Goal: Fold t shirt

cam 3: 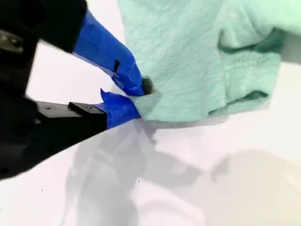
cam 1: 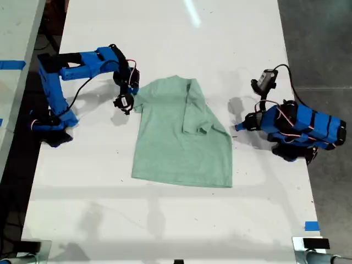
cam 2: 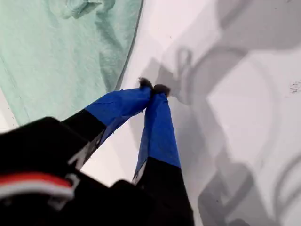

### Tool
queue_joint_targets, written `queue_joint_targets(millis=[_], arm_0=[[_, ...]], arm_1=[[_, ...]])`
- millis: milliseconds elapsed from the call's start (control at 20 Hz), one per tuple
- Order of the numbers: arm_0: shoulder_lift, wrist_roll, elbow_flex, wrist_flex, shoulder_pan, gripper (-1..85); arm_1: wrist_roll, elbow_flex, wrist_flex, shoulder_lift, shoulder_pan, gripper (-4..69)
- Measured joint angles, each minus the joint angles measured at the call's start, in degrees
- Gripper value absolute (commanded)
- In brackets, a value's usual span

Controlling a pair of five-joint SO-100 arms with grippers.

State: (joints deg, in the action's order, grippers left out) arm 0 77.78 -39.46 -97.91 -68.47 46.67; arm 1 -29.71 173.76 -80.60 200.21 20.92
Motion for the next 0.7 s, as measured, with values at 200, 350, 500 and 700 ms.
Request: queue_joint_targets(millis=[200,350,500,700], arm_0=[[1.0,0.4,0.4,-2.1,0.0,-0.2],[2.6,0.3,6.9,-11.5,0.1,-0.2],[3.0,0.4,22.9,-20.8,-1.7,-0.2],[2.5,1.1,33.2,-22.9,-8.8,-0.2]], arm_1=[[0.0,0.0,0.0,0.0,0.0,0.8],[0.0,0.0,0.0,0.0,0.0,0.8],[0.0,0.0,0.0,0.0,0.0,0.8],[-0.1,0.0,0.0,0.0,0.0,0.8]])
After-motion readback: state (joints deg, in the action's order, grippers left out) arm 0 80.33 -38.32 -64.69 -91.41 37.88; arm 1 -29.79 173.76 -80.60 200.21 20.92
